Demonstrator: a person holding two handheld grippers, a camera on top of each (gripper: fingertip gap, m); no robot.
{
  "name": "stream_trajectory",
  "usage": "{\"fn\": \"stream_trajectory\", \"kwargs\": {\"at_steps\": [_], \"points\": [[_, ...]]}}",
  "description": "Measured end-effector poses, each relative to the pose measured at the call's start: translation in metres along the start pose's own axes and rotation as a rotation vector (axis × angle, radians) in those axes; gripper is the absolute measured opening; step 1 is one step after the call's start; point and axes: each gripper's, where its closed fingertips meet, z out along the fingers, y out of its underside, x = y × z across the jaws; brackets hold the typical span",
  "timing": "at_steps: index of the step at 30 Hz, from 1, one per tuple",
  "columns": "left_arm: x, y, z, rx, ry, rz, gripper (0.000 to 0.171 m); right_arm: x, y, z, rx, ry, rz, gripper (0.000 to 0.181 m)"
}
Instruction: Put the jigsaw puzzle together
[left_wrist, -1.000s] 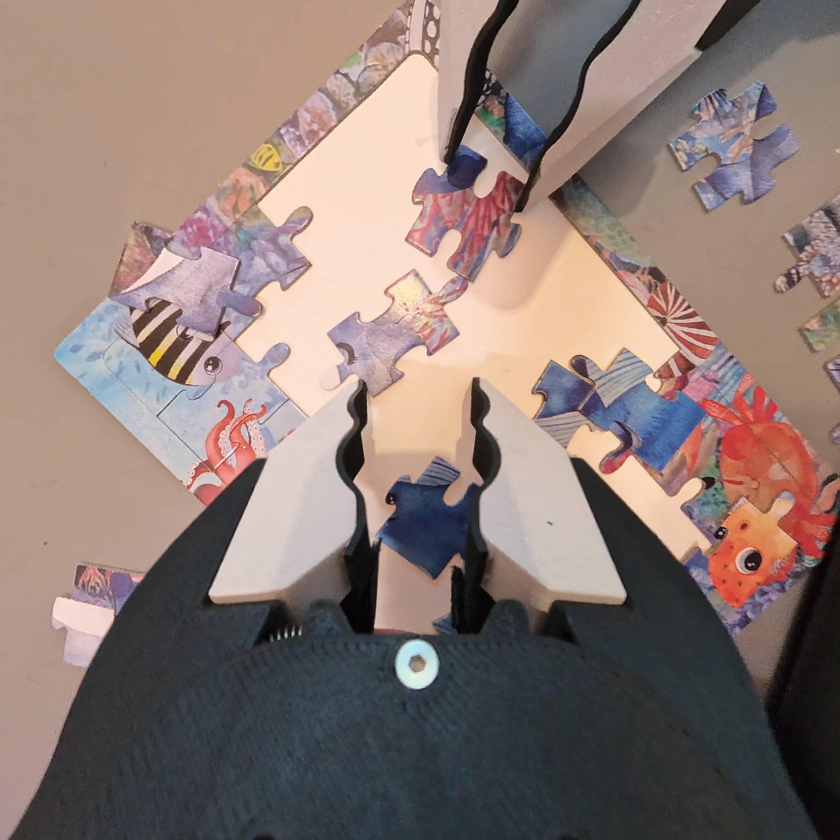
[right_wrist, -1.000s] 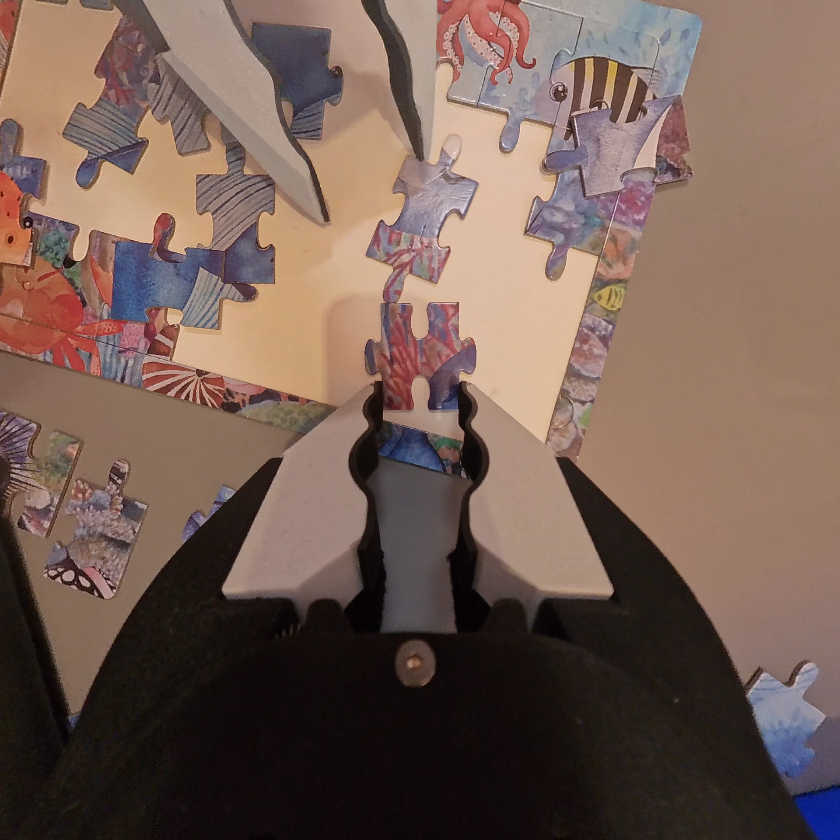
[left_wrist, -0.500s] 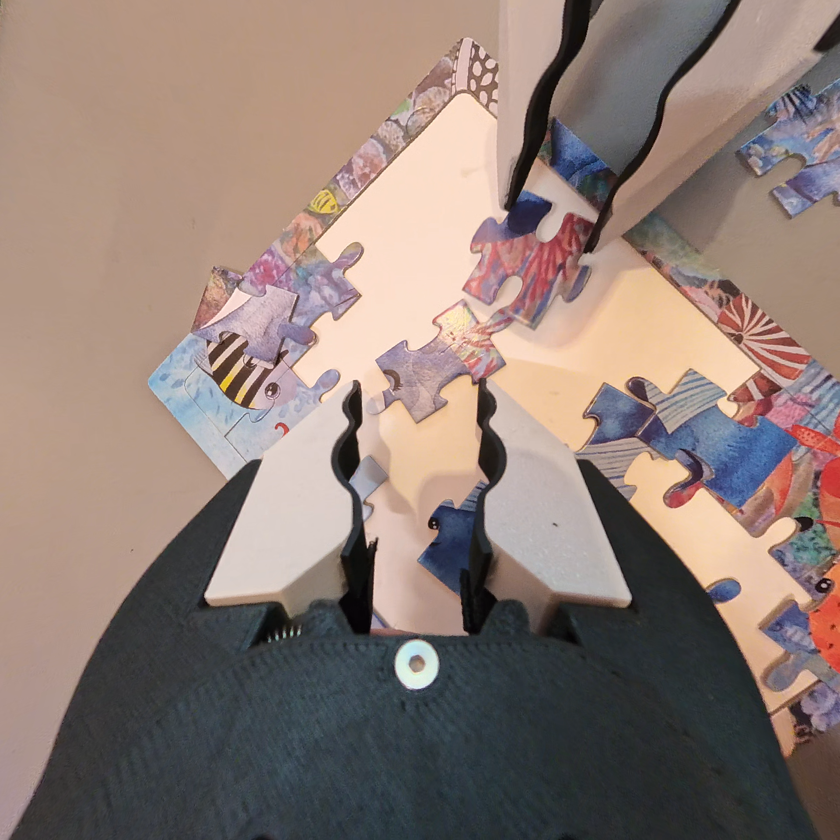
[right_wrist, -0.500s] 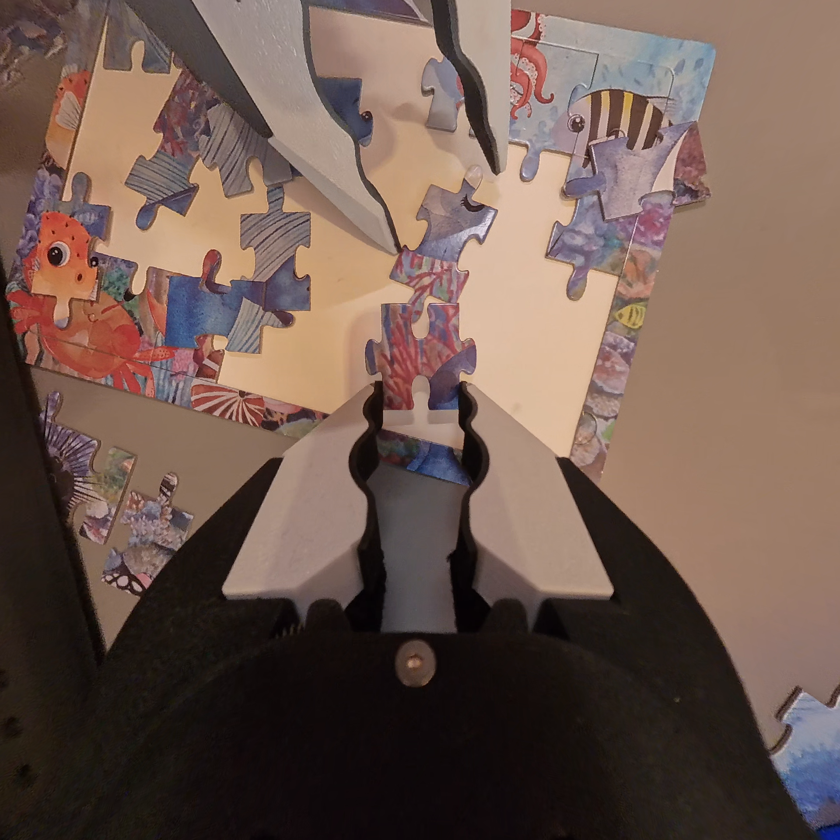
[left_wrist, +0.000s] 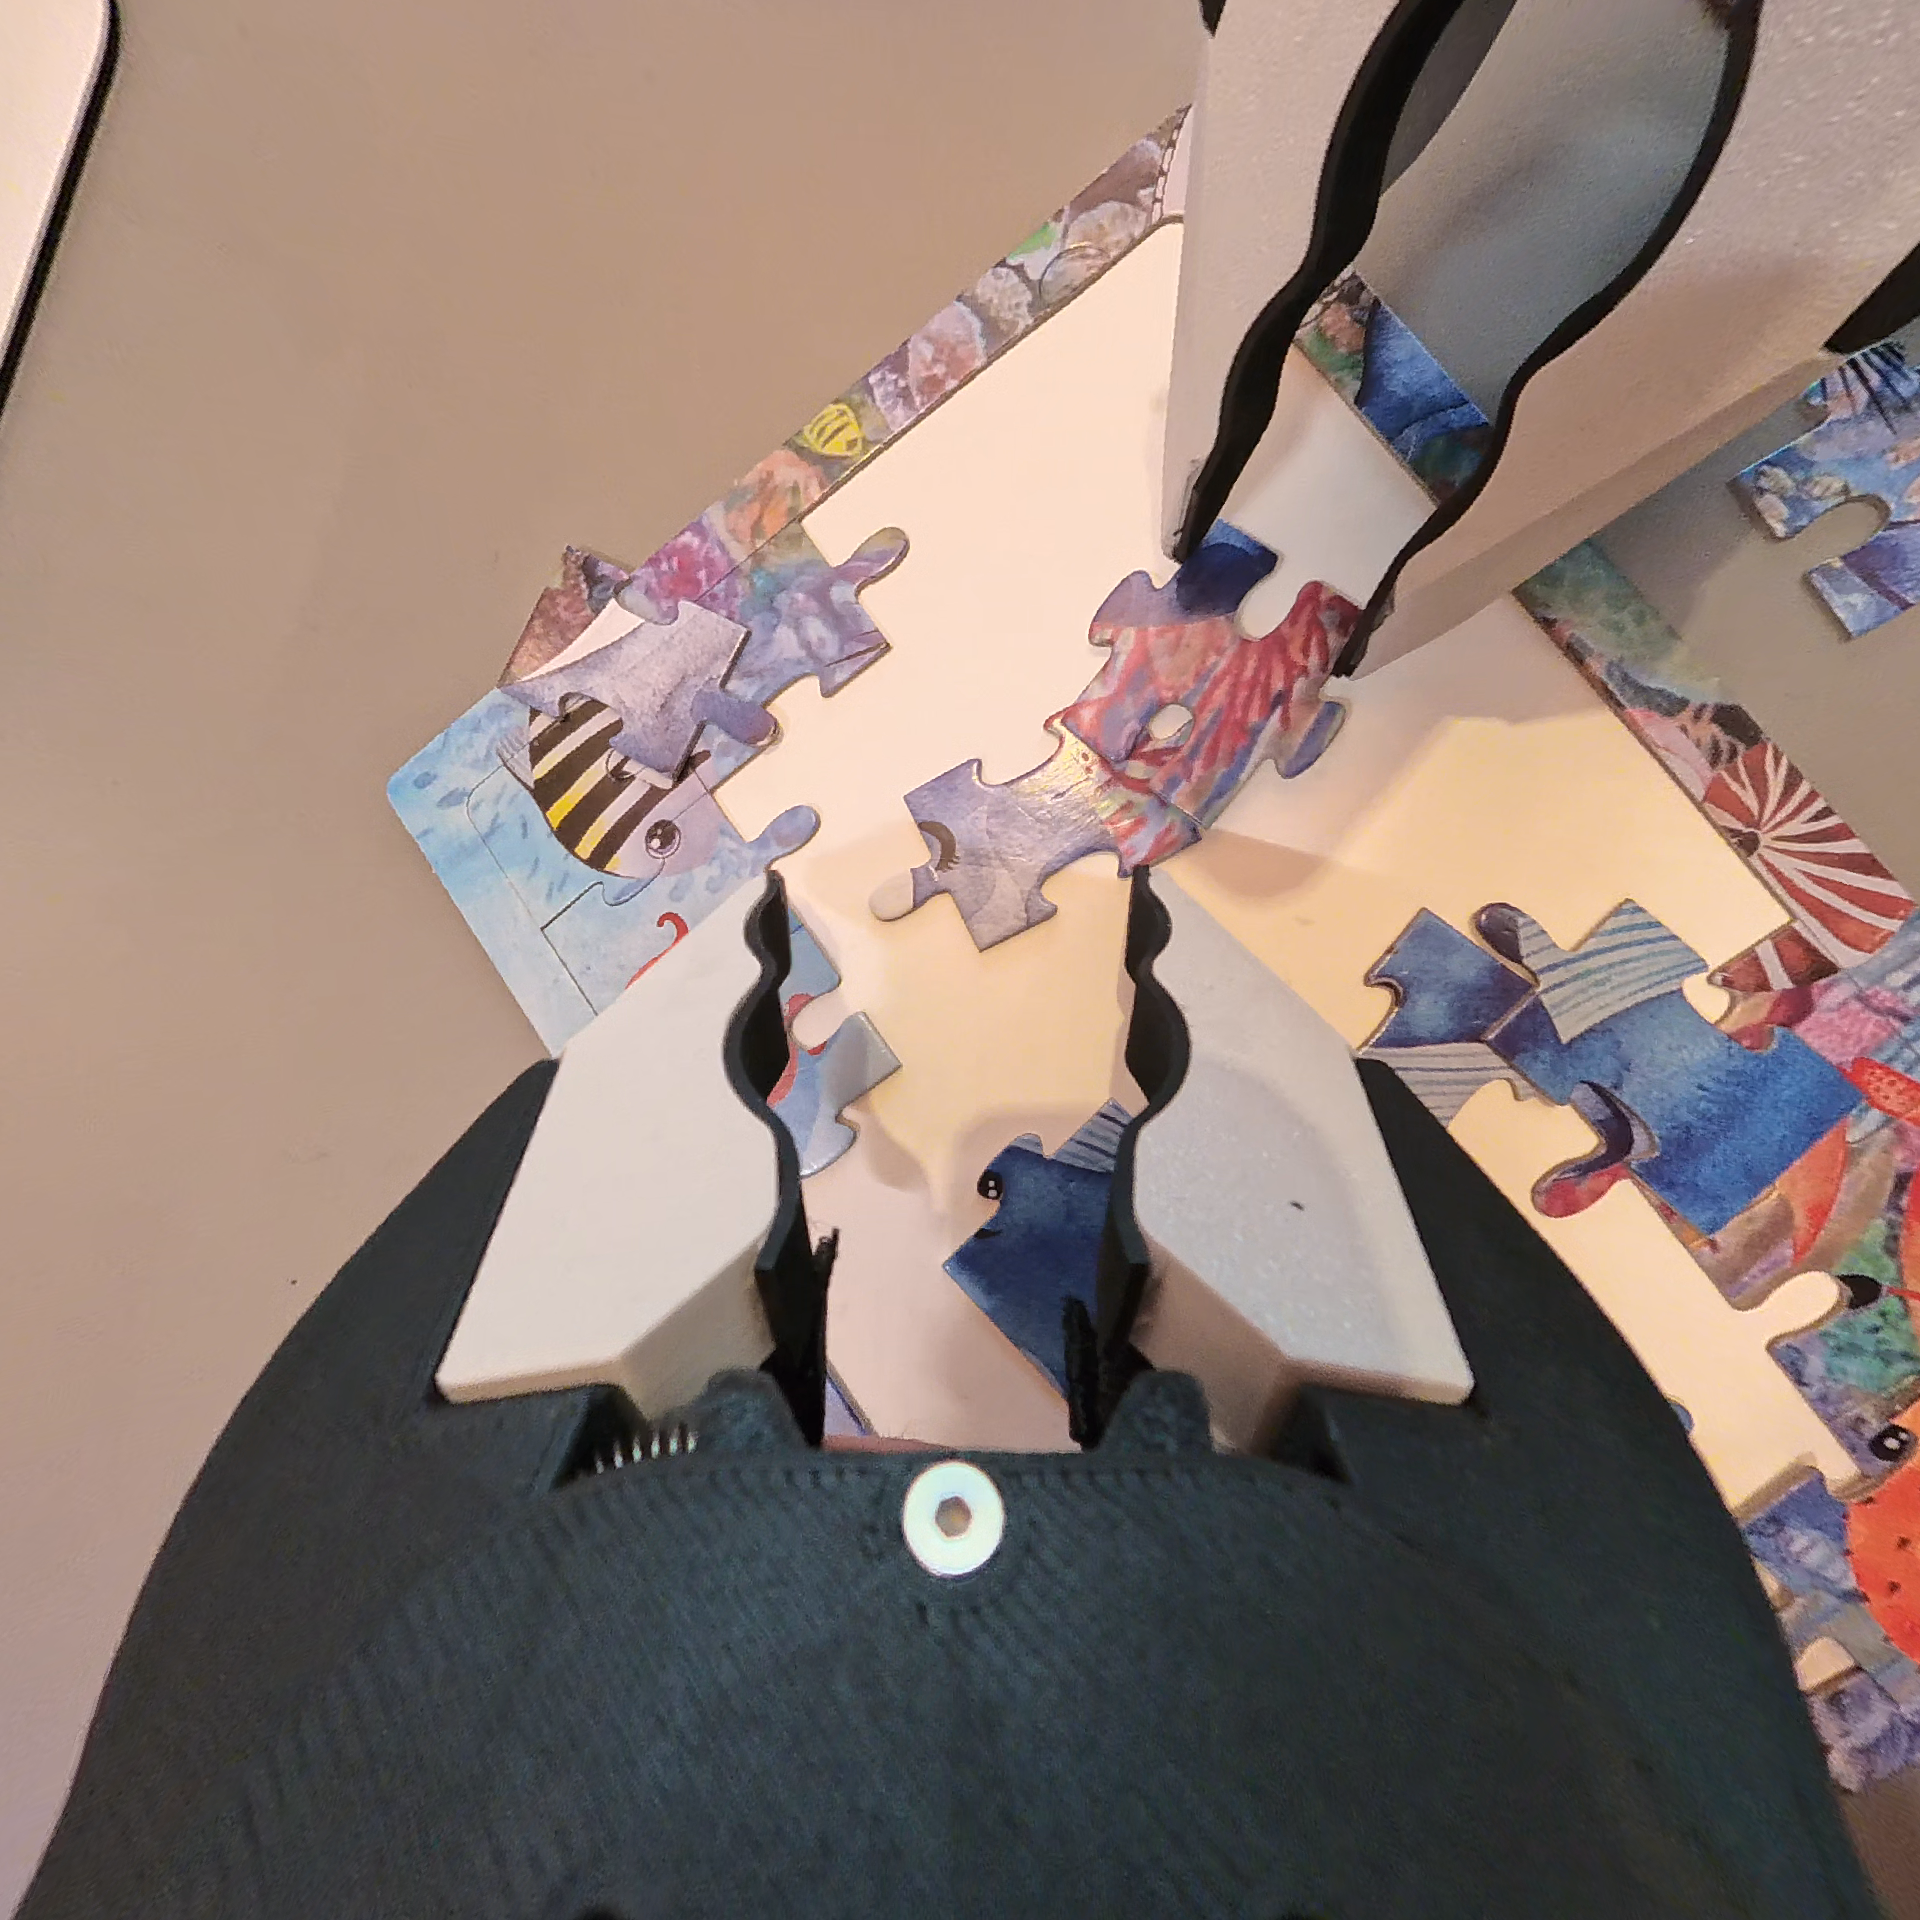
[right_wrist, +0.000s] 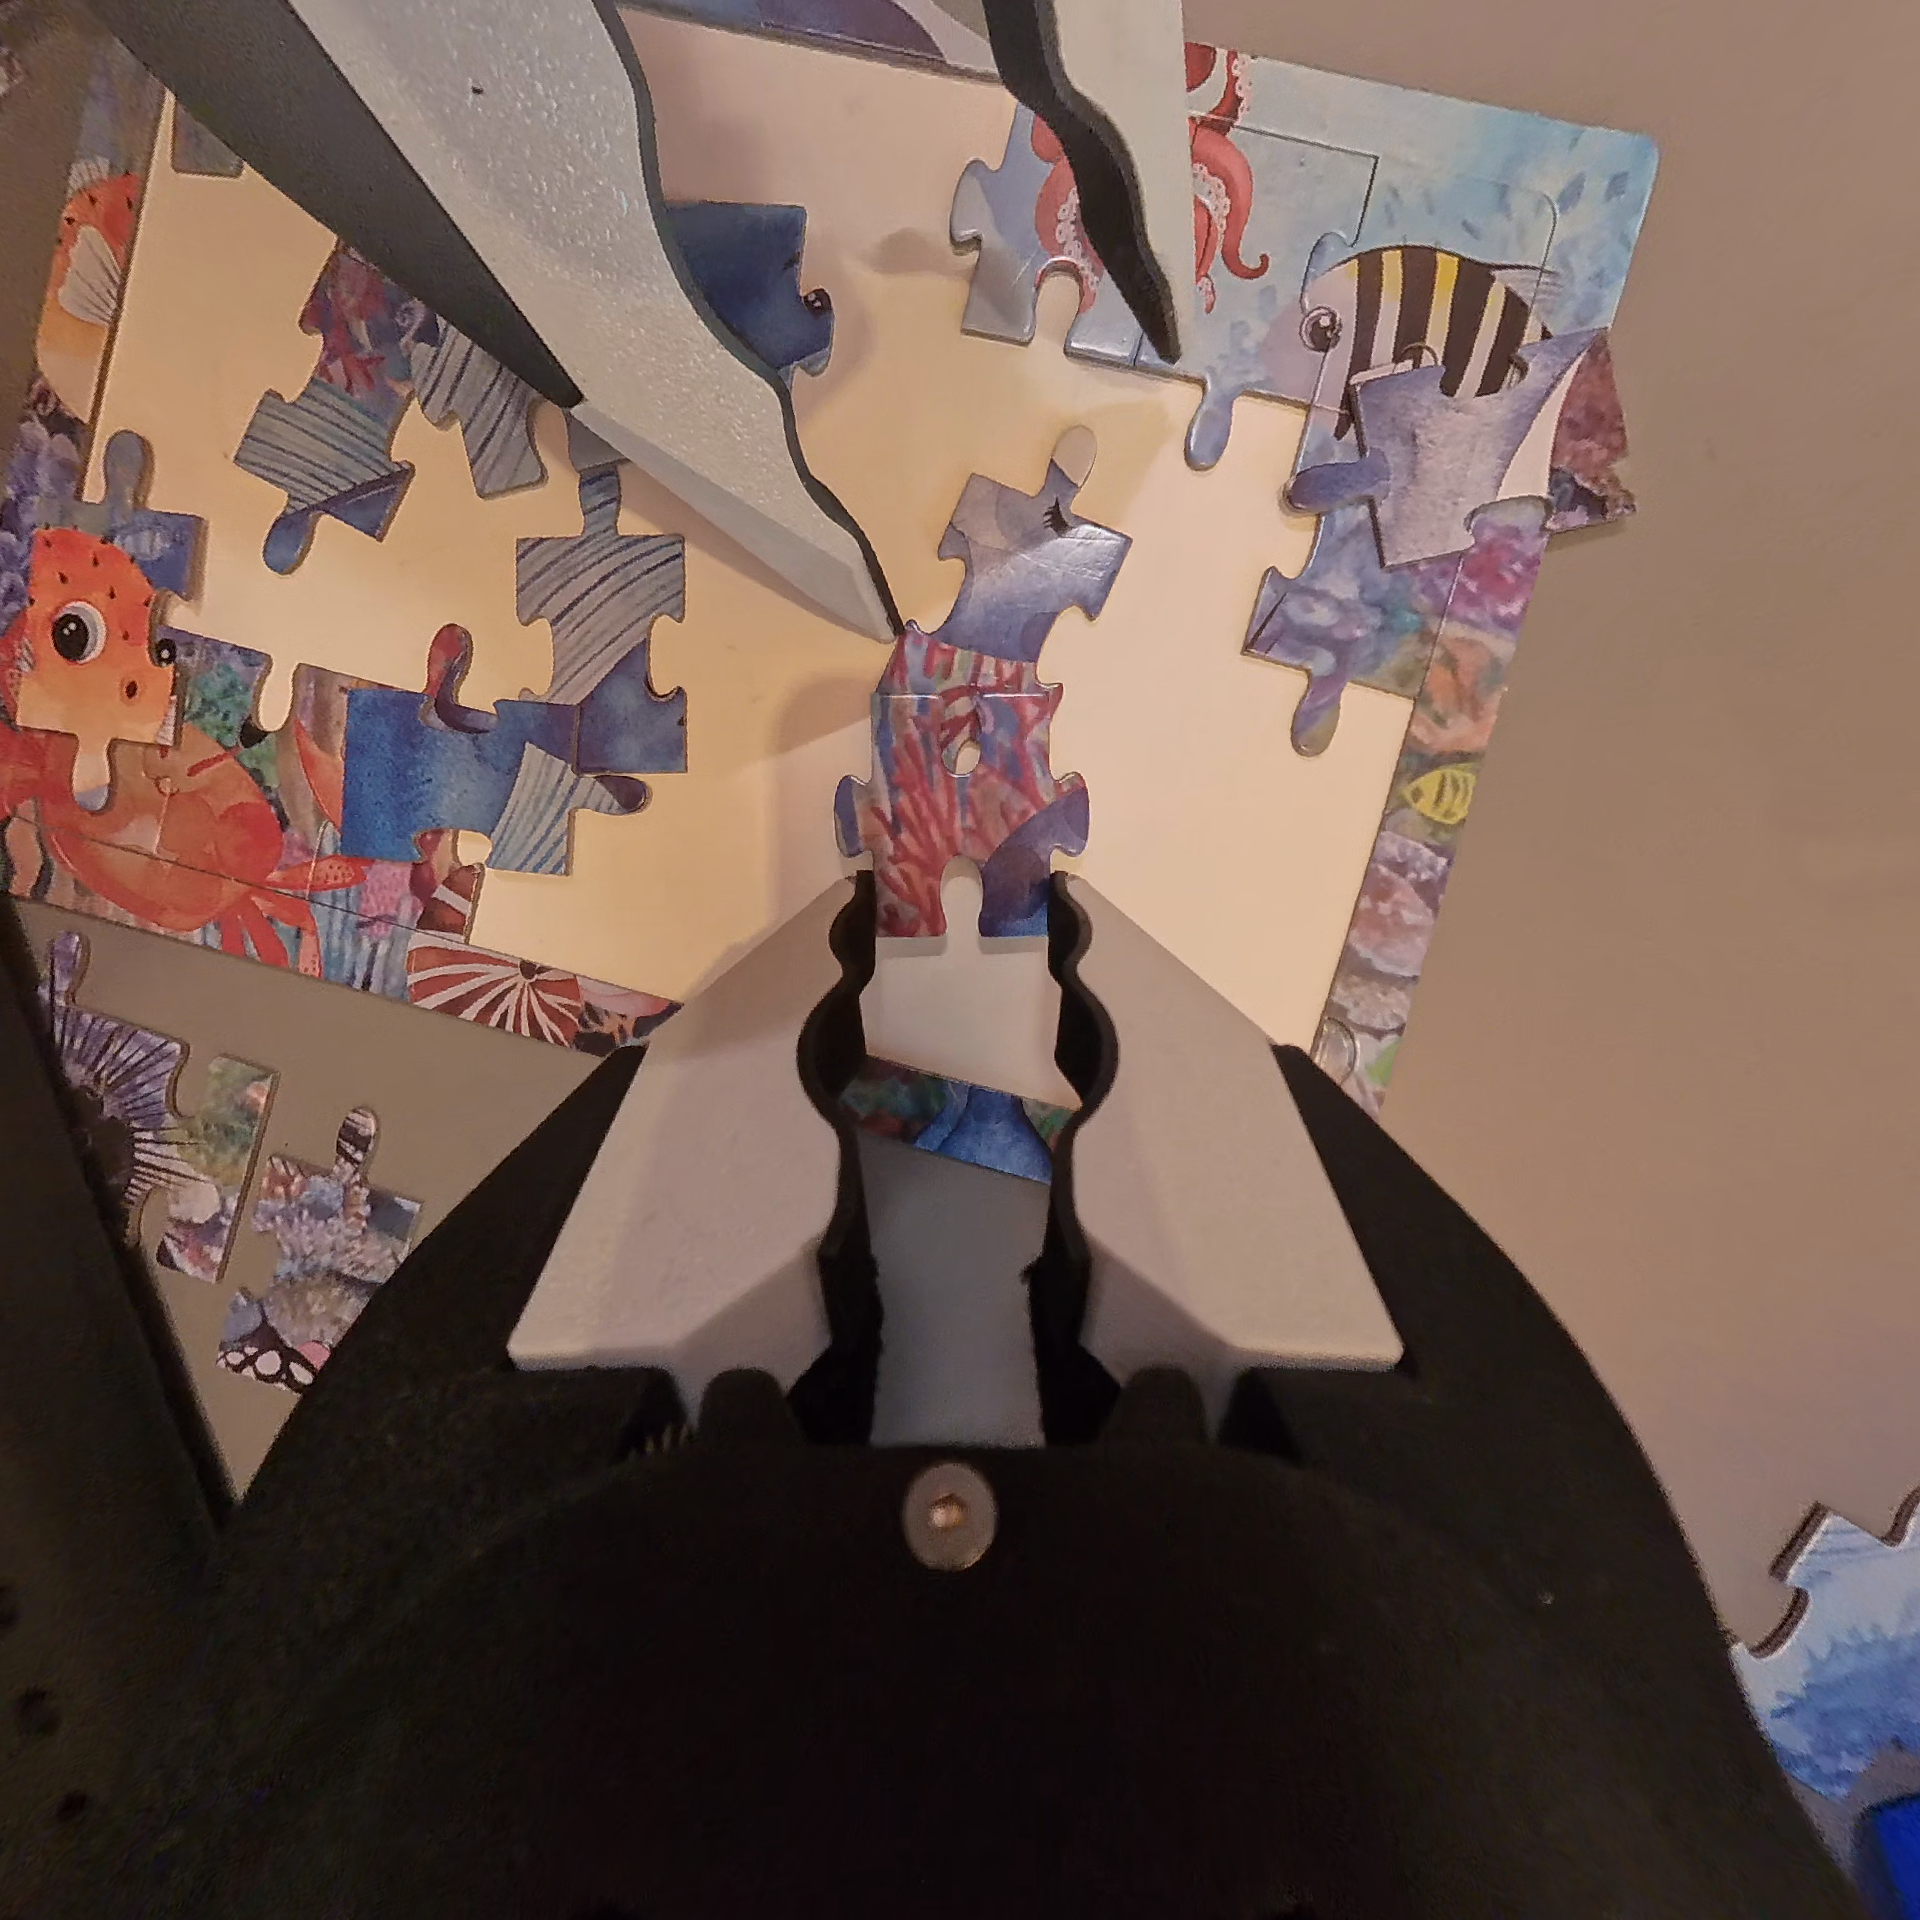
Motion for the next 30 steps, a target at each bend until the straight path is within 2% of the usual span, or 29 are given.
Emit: {"fn": "stream_trajectory", "kwargs": {"at_steps": [6,20,30], "points": [[-0.001,0.002,-0.002,0.001,0.007,0.006,0.063,-0.002,0.000,0.001,-0.012,0.001,0.022,0.031],[0.009,0.004,-0.003,-0.015,0.056,0.013,0.039,-0.003,0.003,0.000,-0.065,0.037,0.080,0.031],[0.012,0.004,-0.002,-0.027,0.068,-0.004,0.034,-0.008,0.008,-0.001,-0.124,0.061,0.129,0.031]]}}
